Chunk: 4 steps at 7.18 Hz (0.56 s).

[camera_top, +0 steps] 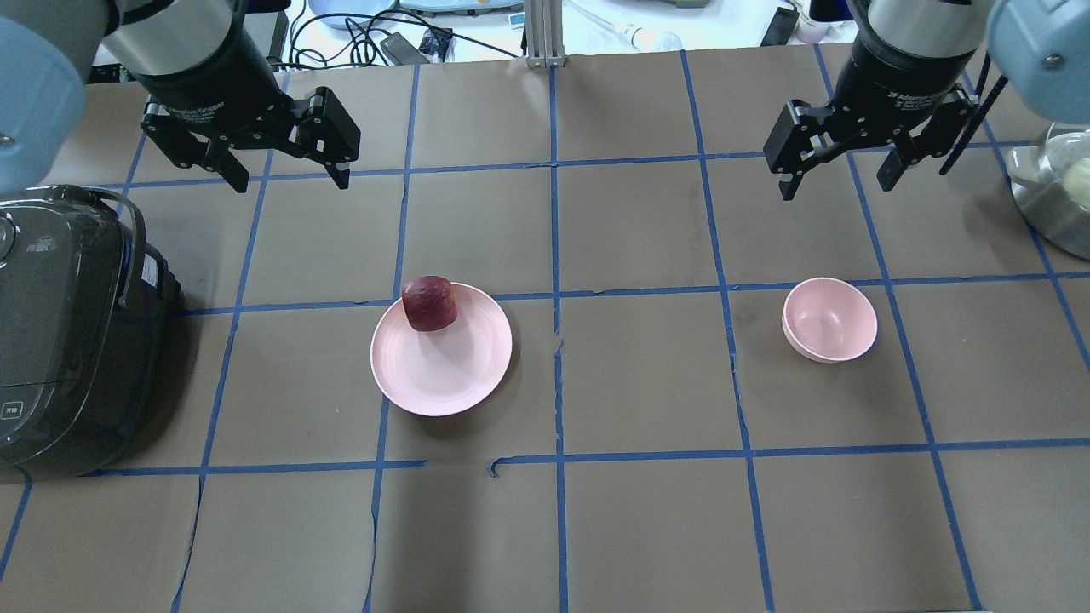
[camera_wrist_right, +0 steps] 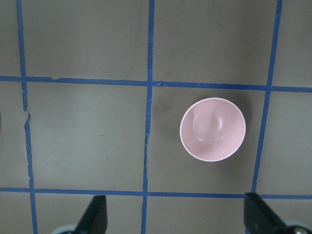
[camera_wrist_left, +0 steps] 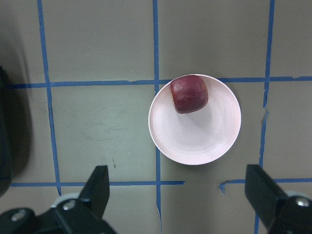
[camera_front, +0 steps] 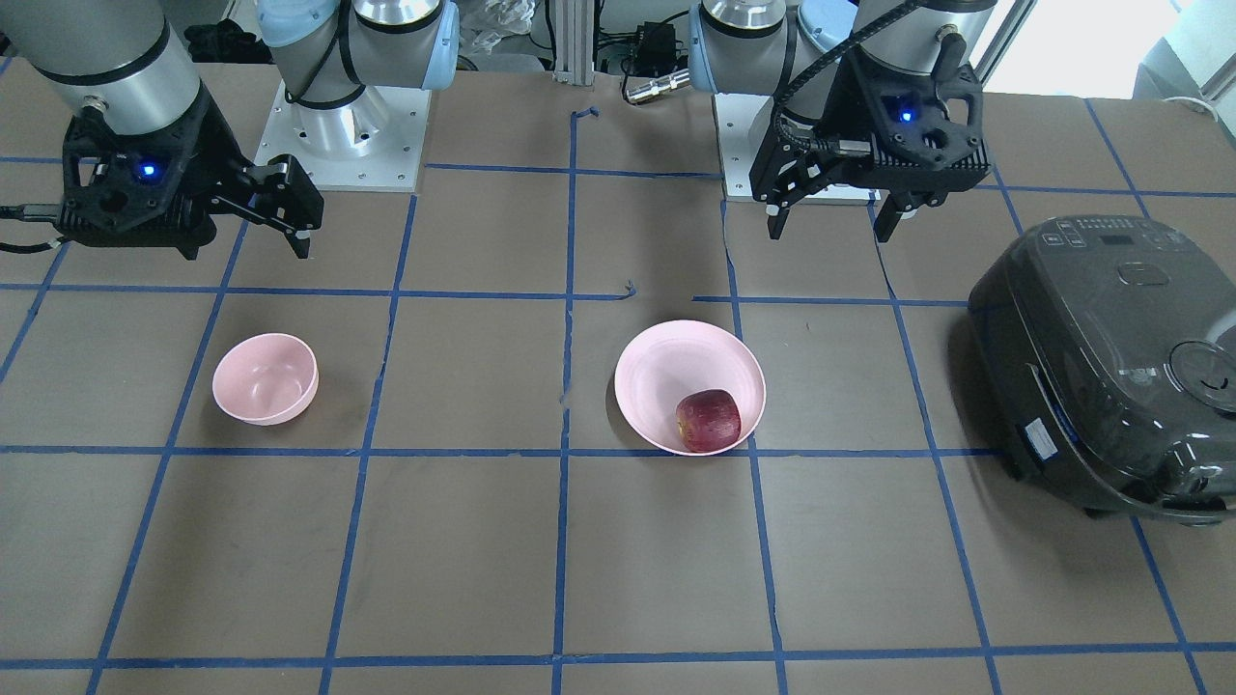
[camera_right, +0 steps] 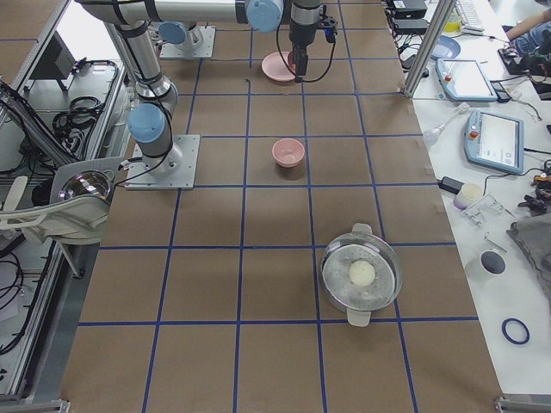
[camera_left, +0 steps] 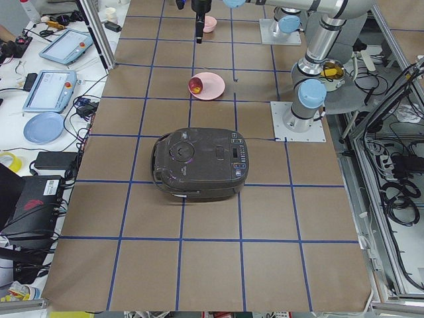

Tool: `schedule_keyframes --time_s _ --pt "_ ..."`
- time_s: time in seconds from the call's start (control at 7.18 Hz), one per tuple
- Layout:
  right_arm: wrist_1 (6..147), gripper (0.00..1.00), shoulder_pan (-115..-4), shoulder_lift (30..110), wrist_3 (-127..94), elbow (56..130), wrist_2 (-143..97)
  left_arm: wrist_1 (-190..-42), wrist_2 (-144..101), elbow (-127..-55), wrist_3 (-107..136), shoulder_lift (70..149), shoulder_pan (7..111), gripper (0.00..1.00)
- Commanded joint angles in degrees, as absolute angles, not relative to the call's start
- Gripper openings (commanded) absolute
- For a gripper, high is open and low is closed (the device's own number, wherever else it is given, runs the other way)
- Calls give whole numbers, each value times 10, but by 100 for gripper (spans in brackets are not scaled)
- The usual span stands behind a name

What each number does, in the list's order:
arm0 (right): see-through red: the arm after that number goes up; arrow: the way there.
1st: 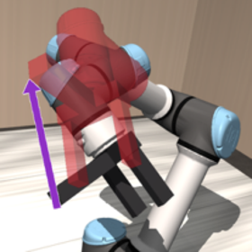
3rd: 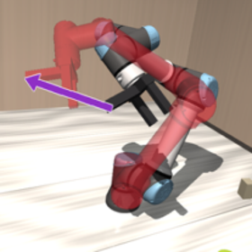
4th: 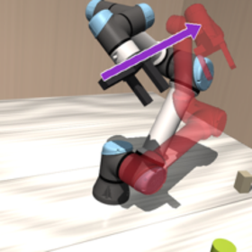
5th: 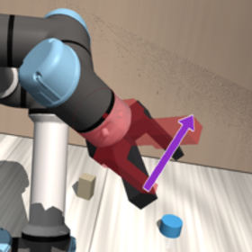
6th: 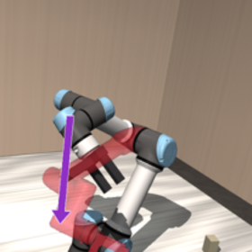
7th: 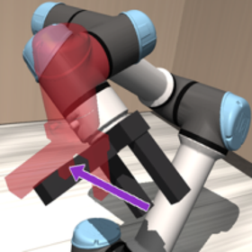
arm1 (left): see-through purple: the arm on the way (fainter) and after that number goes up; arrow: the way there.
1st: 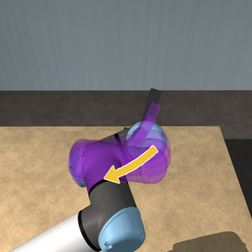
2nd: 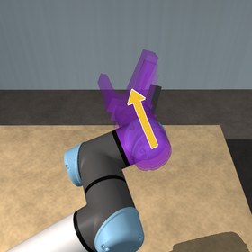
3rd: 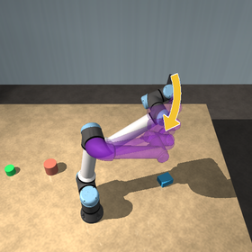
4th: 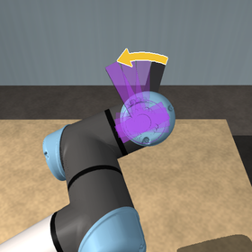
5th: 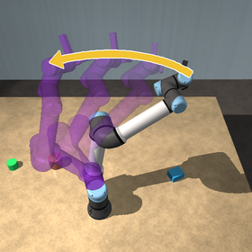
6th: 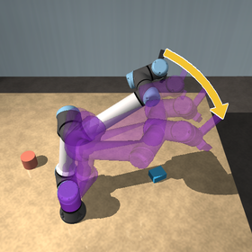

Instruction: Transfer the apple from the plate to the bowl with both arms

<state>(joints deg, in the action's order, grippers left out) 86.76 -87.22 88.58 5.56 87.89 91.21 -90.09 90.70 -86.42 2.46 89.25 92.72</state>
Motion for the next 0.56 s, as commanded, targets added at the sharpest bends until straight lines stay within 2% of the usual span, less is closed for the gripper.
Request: schedule_keyframes --time_s 0.0,0.42 --pt "871 100 -873 886 57 879 911 -901 904 -866 25 892 927 100" --pt "876 100 -872 880 53 879 911 -901 907 -867 21 894 927 100"
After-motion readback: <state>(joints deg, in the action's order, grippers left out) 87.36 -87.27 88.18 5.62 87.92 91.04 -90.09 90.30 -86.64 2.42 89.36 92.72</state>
